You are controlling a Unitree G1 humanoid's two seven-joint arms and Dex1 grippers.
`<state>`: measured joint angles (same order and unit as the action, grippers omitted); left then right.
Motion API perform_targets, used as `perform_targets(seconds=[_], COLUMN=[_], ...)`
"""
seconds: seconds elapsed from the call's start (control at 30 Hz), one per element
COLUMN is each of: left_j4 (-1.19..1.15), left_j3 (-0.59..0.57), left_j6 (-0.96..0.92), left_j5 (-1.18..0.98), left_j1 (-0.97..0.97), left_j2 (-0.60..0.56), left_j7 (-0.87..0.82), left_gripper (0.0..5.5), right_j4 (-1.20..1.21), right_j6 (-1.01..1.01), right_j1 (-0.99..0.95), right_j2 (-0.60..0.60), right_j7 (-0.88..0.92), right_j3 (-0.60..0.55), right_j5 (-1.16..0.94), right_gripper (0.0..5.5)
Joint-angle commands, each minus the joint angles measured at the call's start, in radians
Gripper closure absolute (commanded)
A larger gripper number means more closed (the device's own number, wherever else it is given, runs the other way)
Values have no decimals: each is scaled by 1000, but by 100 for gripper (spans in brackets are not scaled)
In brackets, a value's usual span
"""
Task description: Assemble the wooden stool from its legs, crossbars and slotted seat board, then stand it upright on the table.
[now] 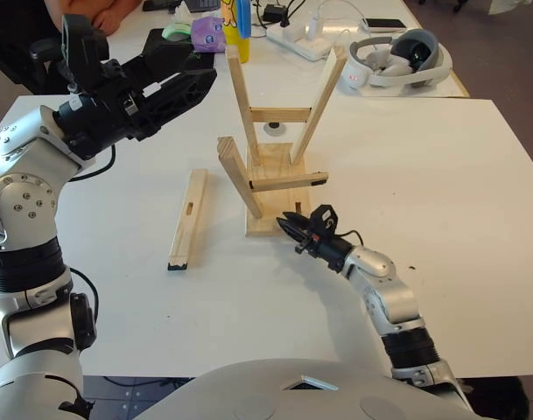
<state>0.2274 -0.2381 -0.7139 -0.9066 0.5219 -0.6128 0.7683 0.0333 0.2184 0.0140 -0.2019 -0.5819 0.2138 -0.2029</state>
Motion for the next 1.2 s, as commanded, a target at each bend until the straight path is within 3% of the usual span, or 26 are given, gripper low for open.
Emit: perform_targets(seconds=[0.03, 0.57, 0.73, 0.93, 1.07, 1.2], left_j4=[38, 126, 96, 77, 81, 96], left_j3=[7, 98, 125, 378, 321, 186], left_j6=[-16, -46, -54, -30, -9, -9], left_j5=[-32, -86, -45, 210, 182, 97], left_j1=[24, 164, 146, -23, 33, 145], left_j2=[18, 157, 142, 54, 117, 153], left_j7=[-11, -211, -204, -118, -156, -216], left_gripper=[288, 546, 549, 549, 549, 549], right_j4=[-64, -107, -104, -96, -101, -114], right_j6=[27, 74, 82, 93, 101, 104], right_j1=[9, 19, 20, 16, 12, 8], right_j2=[1, -23, -31, -38, -44, -47], right_j7=[47, 65, 62, 62, 64, 63], right_j3=[29, 86, 99, 116, 124, 128], right_j5=[60, 103, 101, 108, 117, 121], right_gripper=[534, 550, 550, 550, 550, 550])
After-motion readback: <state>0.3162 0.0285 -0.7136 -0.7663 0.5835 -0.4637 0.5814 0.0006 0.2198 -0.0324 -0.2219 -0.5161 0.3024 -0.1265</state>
